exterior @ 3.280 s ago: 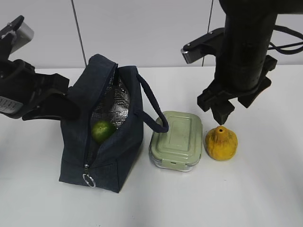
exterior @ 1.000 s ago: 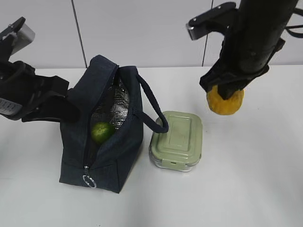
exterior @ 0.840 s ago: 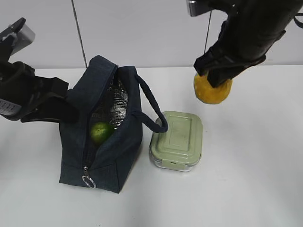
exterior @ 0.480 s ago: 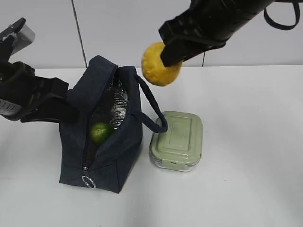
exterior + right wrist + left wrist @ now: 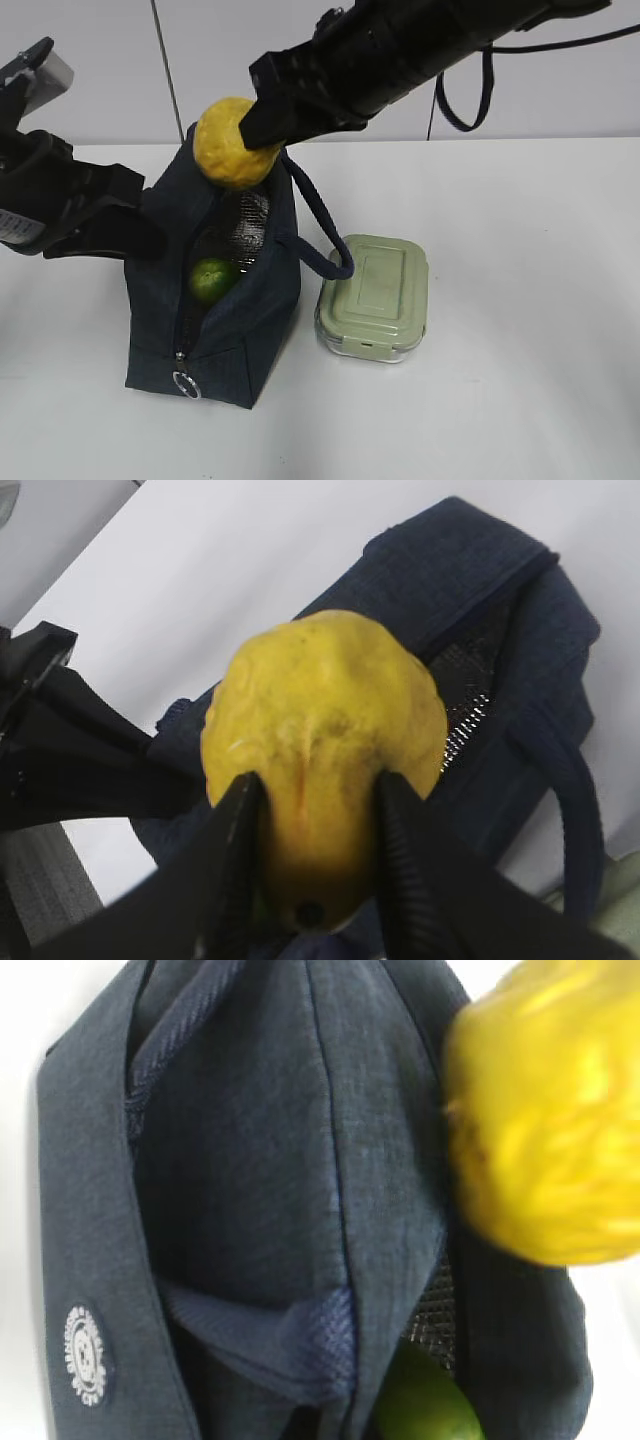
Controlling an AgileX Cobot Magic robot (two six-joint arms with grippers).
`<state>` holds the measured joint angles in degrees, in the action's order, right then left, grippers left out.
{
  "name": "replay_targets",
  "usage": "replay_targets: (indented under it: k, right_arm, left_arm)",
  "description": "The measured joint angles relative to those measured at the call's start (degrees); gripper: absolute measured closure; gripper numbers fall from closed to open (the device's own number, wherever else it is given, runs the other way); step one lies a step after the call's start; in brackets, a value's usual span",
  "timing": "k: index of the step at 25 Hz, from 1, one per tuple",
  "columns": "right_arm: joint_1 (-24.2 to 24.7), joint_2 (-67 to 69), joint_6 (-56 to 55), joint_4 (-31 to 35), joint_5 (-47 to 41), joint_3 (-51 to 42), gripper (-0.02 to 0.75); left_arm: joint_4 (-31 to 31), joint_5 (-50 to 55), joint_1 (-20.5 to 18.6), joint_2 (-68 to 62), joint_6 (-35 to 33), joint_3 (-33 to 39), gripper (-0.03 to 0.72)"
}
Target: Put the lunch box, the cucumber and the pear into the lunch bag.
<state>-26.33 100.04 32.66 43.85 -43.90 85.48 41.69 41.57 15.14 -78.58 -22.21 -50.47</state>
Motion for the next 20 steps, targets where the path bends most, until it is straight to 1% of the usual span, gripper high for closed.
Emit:
replay_targets:
  k: [3, 9, 11, 13, 18, 20]
  right_arm:
    - [0.0, 2.8, 1.9, 1.8, 0.1, 0.0, 0.488]
    - [0.0, 7.0, 3.1, 2.2, -0.3, 0.1, 0.488]
    - [0.0, 7.7, 3.1, 1.7, -0.3, 0.1, 0.474]
    - [-0.1, 8.0, 3.2, 1.4, 0.0, 0.1, 0.436]
    - [-0.1, 8.3, 3.2, 1.4, 3.2, 1.1, 0.284]
    - [-0.1, 8.4, 3.2, 1.4, 3.3, 2.6, 0.253]
  left_arm:
    - [0.0, 0.0, 0.0, 0.0, 0.0, 0.0, 0.686]
    - [-0.1, 0.0, 0.0, 0.0, 0.0, 0.0, 0.686]
    - [-0.1, 0.0, 0.0, 0.0, 0.0, 0.0, 0.686]
    - [-0.1, 0.0, 0.0, 0.0, 0.0, 0.0, 0.686]
    - [-0.1, 0.1, 0.0, 0.0, 0.0, 0.0, 0.686]
    - [-0.1, 0.1, 0.0, 0.0, 0.0, 0.0, 0.686]
